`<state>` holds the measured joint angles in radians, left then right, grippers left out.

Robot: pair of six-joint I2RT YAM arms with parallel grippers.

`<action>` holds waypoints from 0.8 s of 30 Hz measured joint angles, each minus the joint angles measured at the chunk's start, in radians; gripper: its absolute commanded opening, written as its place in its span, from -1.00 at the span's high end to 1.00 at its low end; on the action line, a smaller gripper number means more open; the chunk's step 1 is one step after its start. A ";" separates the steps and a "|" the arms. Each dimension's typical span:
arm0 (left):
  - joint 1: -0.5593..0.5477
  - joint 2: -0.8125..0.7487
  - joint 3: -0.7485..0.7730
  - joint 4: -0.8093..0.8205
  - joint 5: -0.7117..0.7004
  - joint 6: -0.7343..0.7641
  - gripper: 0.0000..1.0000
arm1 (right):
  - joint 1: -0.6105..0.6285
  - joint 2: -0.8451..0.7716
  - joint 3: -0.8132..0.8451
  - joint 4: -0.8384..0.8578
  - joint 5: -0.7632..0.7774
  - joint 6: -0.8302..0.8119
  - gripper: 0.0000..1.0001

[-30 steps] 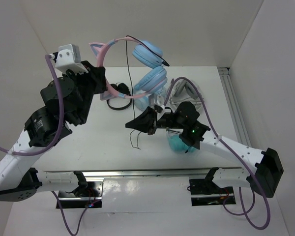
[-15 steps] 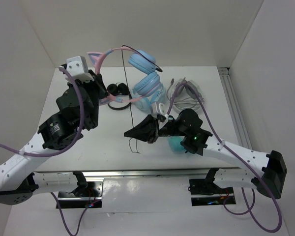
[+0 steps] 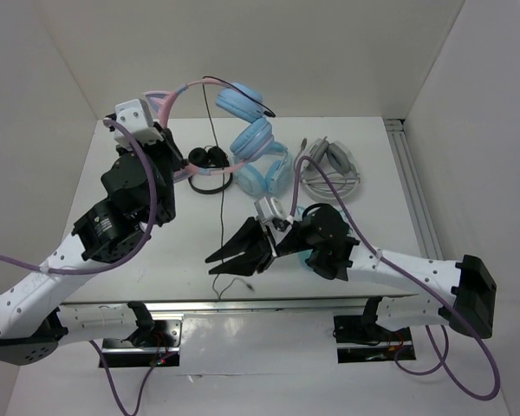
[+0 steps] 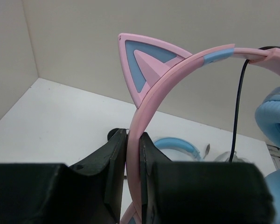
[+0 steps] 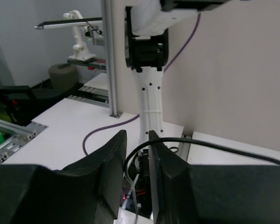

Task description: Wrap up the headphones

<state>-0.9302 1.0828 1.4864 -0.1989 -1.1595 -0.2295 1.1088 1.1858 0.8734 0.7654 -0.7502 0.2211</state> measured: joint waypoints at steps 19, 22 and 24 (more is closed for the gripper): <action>0.148 0.011 -0.038 -0.095 0.059 -0.092 1.00 | 0.092 -0.035 -0.063 0.047 0.094 -0.002 0.51; 0.148 0.012 -0.038 -0.104 0.064 -0.092 1.00 | 0.093 -0.028 -0.074 0.065 0.118 0.010 1.00; 0.149 0.011 -0.043 -0.100 0.064 -0.089 1.00 | 0.097 -0.025 -0.075 0.052 0.158 0.013 1.00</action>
<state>-0.7811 1.0939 1.4437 -0.2993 -1.0954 -0.3183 1.2057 1.1610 0.7986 0.8177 -0.5926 0.2344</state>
